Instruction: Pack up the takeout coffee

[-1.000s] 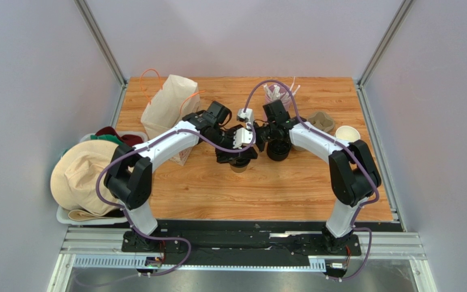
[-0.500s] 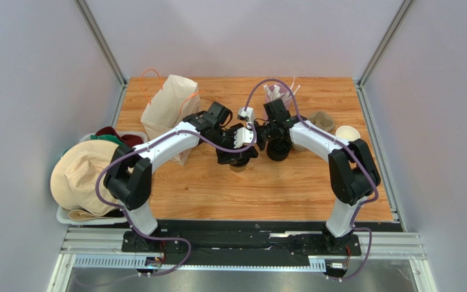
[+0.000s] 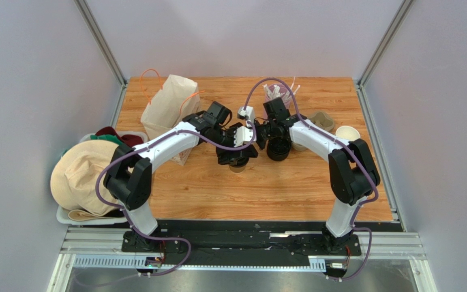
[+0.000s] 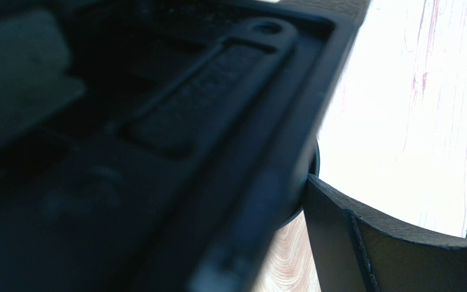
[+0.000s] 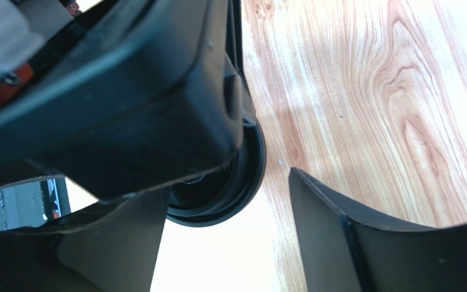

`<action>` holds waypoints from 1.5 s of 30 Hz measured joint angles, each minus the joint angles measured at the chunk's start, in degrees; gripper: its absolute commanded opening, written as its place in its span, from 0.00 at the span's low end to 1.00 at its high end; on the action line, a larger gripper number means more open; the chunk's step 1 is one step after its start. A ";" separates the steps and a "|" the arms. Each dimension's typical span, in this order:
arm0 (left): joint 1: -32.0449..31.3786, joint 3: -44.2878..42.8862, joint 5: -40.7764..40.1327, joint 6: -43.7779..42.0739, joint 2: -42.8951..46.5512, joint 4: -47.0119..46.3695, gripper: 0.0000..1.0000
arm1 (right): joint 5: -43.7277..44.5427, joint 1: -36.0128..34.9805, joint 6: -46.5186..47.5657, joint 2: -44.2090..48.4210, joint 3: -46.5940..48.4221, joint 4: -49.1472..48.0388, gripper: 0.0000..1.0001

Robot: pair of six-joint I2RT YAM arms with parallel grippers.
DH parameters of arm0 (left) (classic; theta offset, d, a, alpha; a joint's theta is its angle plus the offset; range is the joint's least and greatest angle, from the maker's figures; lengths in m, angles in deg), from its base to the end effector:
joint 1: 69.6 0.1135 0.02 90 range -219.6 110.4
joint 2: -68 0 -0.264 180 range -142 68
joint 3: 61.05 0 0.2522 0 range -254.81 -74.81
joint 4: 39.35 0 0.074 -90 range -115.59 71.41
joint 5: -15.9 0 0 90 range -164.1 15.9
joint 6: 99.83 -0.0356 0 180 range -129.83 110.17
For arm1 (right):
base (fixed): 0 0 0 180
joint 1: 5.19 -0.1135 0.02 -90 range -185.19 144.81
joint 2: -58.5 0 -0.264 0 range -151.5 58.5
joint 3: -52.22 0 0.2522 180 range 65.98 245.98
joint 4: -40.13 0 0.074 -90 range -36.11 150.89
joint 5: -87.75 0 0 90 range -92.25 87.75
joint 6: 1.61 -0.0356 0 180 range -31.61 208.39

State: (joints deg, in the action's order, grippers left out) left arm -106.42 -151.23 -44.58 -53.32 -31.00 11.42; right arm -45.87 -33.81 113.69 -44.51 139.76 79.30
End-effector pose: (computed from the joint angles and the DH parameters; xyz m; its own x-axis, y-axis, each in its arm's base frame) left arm 0.2806 -0.2320 0.2450 -0.0046 0.7515 -0.6597 0.9983 0.0412 0.0401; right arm 0.3220 0.2037 0.2221 -0.3493 -0.5430 -0.7636 -0.9363 0.2347 0.2613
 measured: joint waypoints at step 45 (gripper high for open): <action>1.16 -5.95 0.85 5.46 4.81 3.19 0.94 | 5.55 0.15 -3.21 3.41 9.66 5.31 0.89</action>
State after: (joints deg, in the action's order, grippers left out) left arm -105.26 -157.18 -43.73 -47.85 -26.19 14.61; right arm -40.32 -33.66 110.47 -41.10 149.42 84.61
